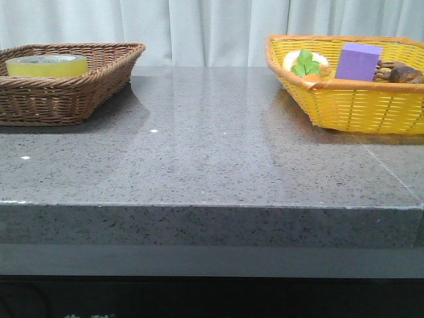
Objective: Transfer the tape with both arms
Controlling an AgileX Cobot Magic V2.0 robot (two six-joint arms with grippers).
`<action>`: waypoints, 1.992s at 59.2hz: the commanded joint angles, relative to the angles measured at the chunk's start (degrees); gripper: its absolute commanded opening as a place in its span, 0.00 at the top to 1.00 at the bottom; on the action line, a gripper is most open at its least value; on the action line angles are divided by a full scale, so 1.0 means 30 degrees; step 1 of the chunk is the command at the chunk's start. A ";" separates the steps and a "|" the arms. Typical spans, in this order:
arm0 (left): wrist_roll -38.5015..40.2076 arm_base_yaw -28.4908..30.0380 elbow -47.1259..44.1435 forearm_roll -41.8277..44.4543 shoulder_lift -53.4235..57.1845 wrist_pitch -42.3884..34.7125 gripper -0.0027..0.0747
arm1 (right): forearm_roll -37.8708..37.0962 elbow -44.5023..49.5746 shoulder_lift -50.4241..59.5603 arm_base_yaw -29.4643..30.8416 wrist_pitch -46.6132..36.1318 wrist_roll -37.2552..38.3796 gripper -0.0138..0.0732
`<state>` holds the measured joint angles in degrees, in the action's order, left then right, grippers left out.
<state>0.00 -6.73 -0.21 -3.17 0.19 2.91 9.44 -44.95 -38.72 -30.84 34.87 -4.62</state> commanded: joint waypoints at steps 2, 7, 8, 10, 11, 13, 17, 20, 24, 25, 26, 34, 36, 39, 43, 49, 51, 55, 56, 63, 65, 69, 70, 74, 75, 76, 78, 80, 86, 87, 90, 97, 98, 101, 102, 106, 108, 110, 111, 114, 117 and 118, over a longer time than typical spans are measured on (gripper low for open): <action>0.0285 0.0252 -0.0143 -0.0043 0.0395 -0.2133 0.99 | 0.0046 -0.0454 0.0036 0.0007 -0.1304 -0.0077 0.92; 0.0285 0.0299 -0.0143 -0.0043 0.0395 -0.2442 0.99 | 0.0046 -0.0454 0.0036 0.0007 -0.1304 -0.0077 0.92; 0.0285 0.0299 -0.0143 -0.0043 0.0395 -0.2502 0.99 | 0.0046 -0.0454 0.0036 0.0007 -0.1304 -0.0077 0.92; 0.0285 0.0299 -0.0143 -0.0043 0.0395 -0.2686 0.99 | 0.0046 -0.0454 0.0036 0.0007 -0.1304 -0.0077 0.92; 0.0285 0.0299 -0.0143 -0.0043 0.0395 -0.2777 0.99 | 0.0046 -0.0454 0.0036 0.0007 -0.1304 -0.0077 0.92; 0.0285 0.0299 -0.0143 -0.0043 0.0395 -0.3048 0.99 | 0.0046 -0.0454 0.0036 0.0007 -0.1304 -0.0077 0.92; 0.0285 0.0299 -0.0143 -0.0043 0.0395 -0.3565 0.99 | 0.0046 -0.0454 0.0036 0.0007 -0.1304 -0.0077 0.92; 0.0285 0.0299 -0.0143 -0.0043 0.0395 -0.3703 0.99 | 0.0046 -0.0454 0.0036 0.0007 -0.1304 -0.0077 0.92; 0.0285 0.0327 -0.0143 -0.0043 0.0395 -0.3703 0.99 | 0.0046 -0.0454 0.0036 0.0007 -0.1304 -0.0077 0.92; 0.0285 0.0374 -0.0143 -0.0043 0.0395 -0.3703 0.99 | 0.0046 -0.0454 0.0036 0.0007 -0.1304 -0.0077 0.92; 0.0285 0.0415 -0.0143 -0.0043 0.0395 -0.3703 0.99 | 0.0046 -0.0454 0.0036 0.0007 -0.1304 -0.0077 0.92; 0.0285 0.0783 -0.0143 -0.0043 0.0395 -0.3703 0.99 | 0.0046 -0.0454 0.0036 0.0007 -0.1304 -0.0077 0.92; 0.0285 0.0783 -0.0143 -0.0043 0.0395 -0.3703 0.99 | 0.0046 -0.0454 0.0036 0.0007 -0.1304 -0.0077 0.92; 0.0285 0.0783 -0.0143 -0.0043 0.0395 -0.3703 0.99 | 0.0046 -0.0454 0.0036 0.0007 -0.1304 -0.0077 0.92; 0.0285 0.0746 -0.0143 -0.0043 0.0395 -0.3703 0.99 | 0.0046 -0.0454 0.0036 0.0007 -0.1304 -0.0077 0.92; 0.0285 0.0667 -0.0143 -0.0043 0.0395 -0.3703 0.99 | 0.0046 -0.0454 0.0036 0.0007 -0.1304 -0.0077 0.92; 0.0285 0.0667 -0.0143 -0.0043 0.0395 -0.3703 0.99 | 0.0046 -0.0454 0.0036 0.0007 -0.1304 -0.0077 0.92; 0.0285 0.0667 -0.0143 -0.0043 0.0395 -0.3703 0.99 | 0.0046 -0.0454 0.0036 0.0007 -0.1304 -0.0077 0.92; 0.0285 0.0667 -0.0143 -0.0043 0.0395 -0.3703 0.99 | 0.0046 -0.0454 0.0036 0.0007 -0.1304 -0.0077 0.92; 0.0285 0.0667 -0.0143 -0.0043 0.0358 -0.3703 0.99 | 0.0046 -0.0454 0.0036 0.0007 -0.1304 -0.0077 0.92; 0.0285 0.0667 -0.0143 -0.0043 0.0358 -0.3703 0.99 | 0.0046 -0.0454 0.0036 0.0007 -0.1304 -0.0077 0.92; 0.0285 0.0667 -0.0143 -0.0043 0.0358 -0.3703 0.99 | 0.0046 -0.0454 0.0036 0.0007 -0.1304 -0.0077 0.92; 0.0285 0.0667 -0.0143 -0.0043 0.0358 -0.3703 0.99 | 0.0046 -0.0454 0.0036 0.0007 -0.1304 -0.0077 0.92; 0.0285 0.0667 -0.0143 -0.0043 0.0358 -0.3703 0.99 | 0.0046 -0.0454 0.0036 0.0007 -0.1304 -0.0077 0.92; 0.0285 0.0667 -0.0143 -0.0043 0.0358 -0.3703 0.99 | 0.0046 -0.0454 0.0036 0.0007 -0.1304 -0.0077 0.92; 0.0285 0.0667 -0.0143 -0.0043 0.0358 -0.3703 0.99 | 0.0046 -0.0454 0.0036 0.0007 -0.1304 -0.0077 0.92; 0.0285 0.0667 -0.0143 -0.0043 0.0358 -0.3703 0.99 | 0.0046 -0.0454 0.0036 0.0007 -0.1304 -0.0077 0.92; 0.0285 0.0667 -0.0143 -0.0043 0.0358 -0.3703 0.99 | 0.0046 -0.0454 0.0036 0.0007 -0.1304 -0.0077 0.92; 0.0285 0.0667 -0.0143 -0.0043 0.0358 -0.3703 0.99 | 0.0046 -0.0454 0.0036 0.0007 -0.1304 -0.0077 0.92; 0.0285 0.0667 -0.0143 -0.0043 0.0358 -0.3703 0.99 | 0.0046 -0.0454 0.0036 0.0007 -0.1304 -0.0077 0.92; 0.0285 0.0667 -0.0143 -0.0043 0.0358 -0.3703 0.99 | 0.0046 -0.0419 0.0093 0.0007 -0.1342 -0.0077 0.92; 0.0285 0.0667 -0.0143 -0.0043 0.0358 -0.3703 0.99 | 0.0030 -0.0143 0.0843 0.0923 -0.1576 -0.0137 0.92; 0.0285 0.0667 -0.0143 -0.0043 0.0358 -0.3703 0.99 | 0.0030 -0.0048 0.0993 0.1171 -0.1664 -0.0137 0.92; 0.0285 0.0667 -0.0143 -0.0043 0.0358 -0.3703 0.99 | 0.0030 0.0369 0.1571 0.2146 -0.2010 -0.0137 0.92; 0.0285 0.0667 -0.0143 -0.0043 0.0358 -0.3703 0.99 | 0.0030 0.0582 0.1843 0.2569 -0.2175 -0.0137 0.92; 0.0285 0.0667 -0.0143 -0.0043 0.0358 -0.3703 0.99 | -0.0056 0.1330 0.2703 0.3852 -0.2856 -0.0137 0.92; 0.0285 0.0667 -0.0143 -0.0043 0.0358 -0.3703 0.99 | -0.0271 0.1844 0.3236 0.4514 -0.3320 -0.0137 0.92; 0.0285 0.0667 -0.0143 -0.0043 0.0358 -0.3703 0.99 | -0.0509 0.2403 0.3766 0.5105 -0.3849 -0.0137 0.92; 0.0285 0.0667 -0.0143 -0.0043 0.0358 -0.3703 0.99 | -0.0662 0.2756 0.3983 0.5318 -0.4058 -0.0137 0.92; 0.0285 0.0667 -0.0143 -0.0043 0.0358 -0.3703 0.99 | -0.0990 0.3646 0.4920 0.6107 -0.4957 -0.0137 0.92; 0.0285 0.0667 -0.0143 -0.0043 0.0358 -0.3703 0.99 | -0.1150 0.4571 0.5661 0.6624 -0.5614 -0.0137 0.92; 0.0285 0.0667 -0.0143 -0.0043 0.0358 -0.3703 0.99 | -0.1144 0.4963 0.6033 0.6869 -0.5917 -0.0137 0.92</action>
<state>0.43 -4.53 -0.21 -3.17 0.19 -3.36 7.12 -32.52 -23.88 -13.08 25.55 -4.62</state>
